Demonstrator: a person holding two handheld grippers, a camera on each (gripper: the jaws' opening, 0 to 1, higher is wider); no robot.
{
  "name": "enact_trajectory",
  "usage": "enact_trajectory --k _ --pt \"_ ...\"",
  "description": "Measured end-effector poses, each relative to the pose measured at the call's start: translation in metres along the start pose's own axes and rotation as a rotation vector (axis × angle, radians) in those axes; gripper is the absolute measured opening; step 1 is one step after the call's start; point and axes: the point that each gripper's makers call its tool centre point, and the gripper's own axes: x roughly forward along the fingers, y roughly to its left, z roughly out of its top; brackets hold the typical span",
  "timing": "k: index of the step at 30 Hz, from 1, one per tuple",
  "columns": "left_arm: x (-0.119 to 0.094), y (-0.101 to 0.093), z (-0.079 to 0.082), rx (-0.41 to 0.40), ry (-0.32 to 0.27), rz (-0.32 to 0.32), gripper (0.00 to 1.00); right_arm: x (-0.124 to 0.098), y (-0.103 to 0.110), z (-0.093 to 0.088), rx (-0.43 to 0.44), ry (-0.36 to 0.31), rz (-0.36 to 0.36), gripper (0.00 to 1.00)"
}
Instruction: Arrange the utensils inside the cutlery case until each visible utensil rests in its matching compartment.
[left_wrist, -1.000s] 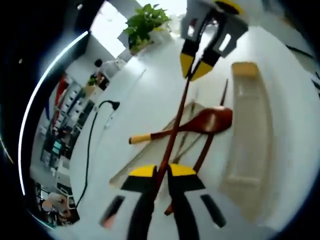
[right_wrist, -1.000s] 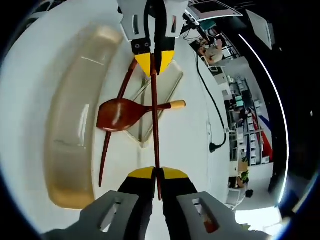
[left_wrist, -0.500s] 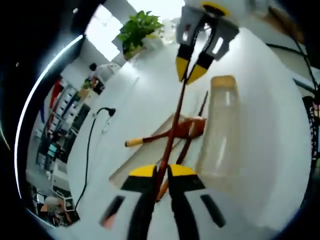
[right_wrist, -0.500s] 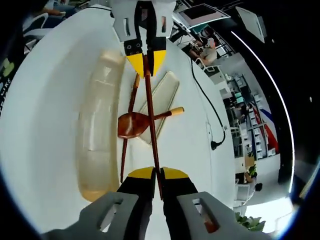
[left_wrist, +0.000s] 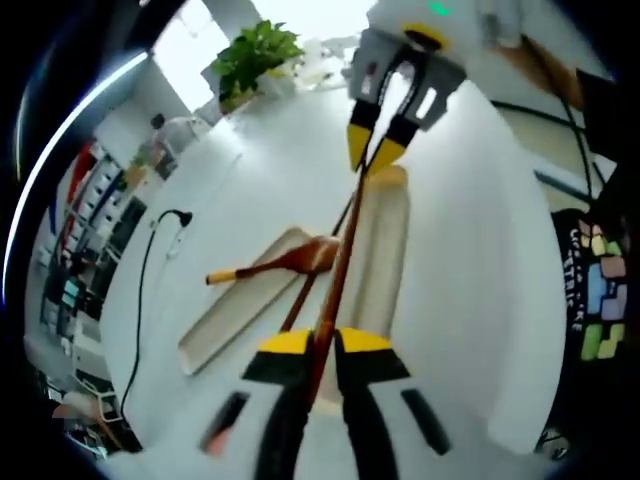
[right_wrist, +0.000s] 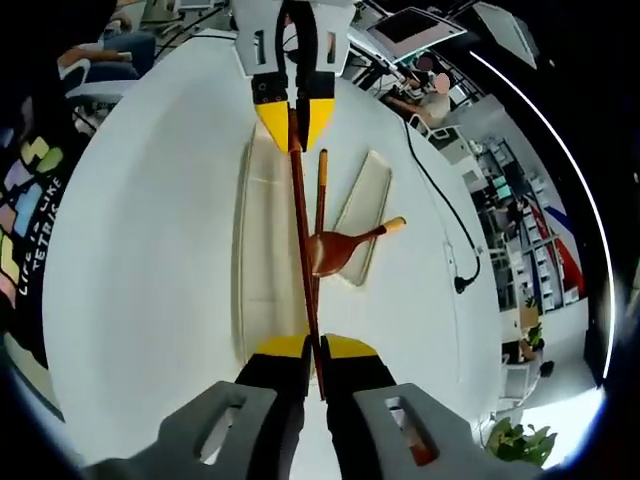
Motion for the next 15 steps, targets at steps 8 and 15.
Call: enact_trajectory --k 8,15 --pt "0.004 -0.008 -0.006 -0.053 0.017 -0.062 0.09 0.002 0.018 -0.003 0.084 0.01 0.094 0.03" --pt "0.012 -0.01 -0.01 -0.184 -0.004 -0.135 0.1 0.009 0.021 -0.009 0.178 -0.008 0.158 0.03"
